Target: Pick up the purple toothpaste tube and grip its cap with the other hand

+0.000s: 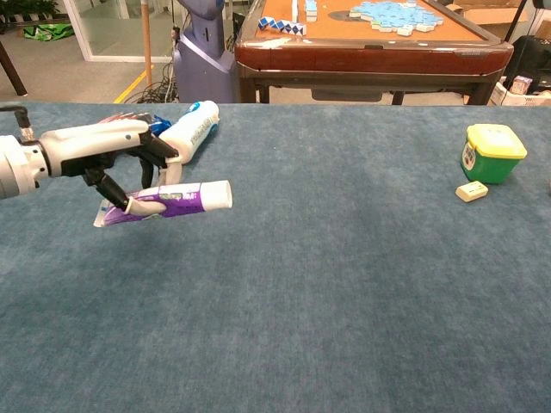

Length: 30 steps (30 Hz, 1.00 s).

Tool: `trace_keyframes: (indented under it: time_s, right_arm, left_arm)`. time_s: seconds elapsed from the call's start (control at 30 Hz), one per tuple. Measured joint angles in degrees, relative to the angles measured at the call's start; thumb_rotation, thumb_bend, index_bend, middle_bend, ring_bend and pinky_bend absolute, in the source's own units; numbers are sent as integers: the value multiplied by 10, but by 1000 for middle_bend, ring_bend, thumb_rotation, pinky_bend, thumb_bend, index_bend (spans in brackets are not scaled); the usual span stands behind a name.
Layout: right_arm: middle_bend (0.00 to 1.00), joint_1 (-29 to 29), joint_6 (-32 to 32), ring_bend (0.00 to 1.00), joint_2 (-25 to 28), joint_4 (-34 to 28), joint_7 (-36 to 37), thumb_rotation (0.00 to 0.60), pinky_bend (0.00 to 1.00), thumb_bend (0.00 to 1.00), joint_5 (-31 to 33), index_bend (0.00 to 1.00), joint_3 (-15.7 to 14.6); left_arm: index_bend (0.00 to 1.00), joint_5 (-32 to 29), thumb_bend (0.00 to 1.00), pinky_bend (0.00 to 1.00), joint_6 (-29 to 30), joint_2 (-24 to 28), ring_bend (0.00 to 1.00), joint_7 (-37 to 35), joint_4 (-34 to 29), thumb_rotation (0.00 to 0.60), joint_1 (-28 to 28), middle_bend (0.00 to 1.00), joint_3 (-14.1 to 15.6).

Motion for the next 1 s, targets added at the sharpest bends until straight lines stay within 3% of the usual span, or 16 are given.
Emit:
trace_keyframes:
  time_s: [0.17,0.4,0.7,0.77,0.83,0.9,1.0]
  right_arm:
    - [0,-20,1,0,13,14,13,165,0,0,-12,0,-11]
    - [0,-42,3,0,32,20,23,165,0,0,-22,0,-18]
    - [0,-84,22,0,56,28,28,169,0,0,-39,0,-37]
    - [0,-98,30,0,62,31,21,215,0,10,-40,0,-46]
    - [0,-115,41,0,65,33,15,348,0,44,-39,0,-54]
    - [0,-128,57,0,65,36,8,440,0,56,-38,0,-60]
    - [0,-157,94,0,59,42,-12,515,0,59,-39,0,-72]
  left_arm:
    - [378,-8,429,389,-25,-7,301,50,15,600,-4,437,10]
    - [249,-33,429,369,-43,6,235,98,-3,600,0,358,12]
    - [212,-95,429,348,-21,64,220,166,-77,600,40,324,-3]
    - [205,-119,429,347,-3,78,220,188,-97,600,58,318,-10]
    - [189,-144,429,346,14,91,220,215,-117,600,76,312,-17]
    - [181,-167,429,343,33,101,220,243,-134,600,93,309,-23]
    - [182,-208,429,340,78,113,220,292,-164,600,128,308,-34]
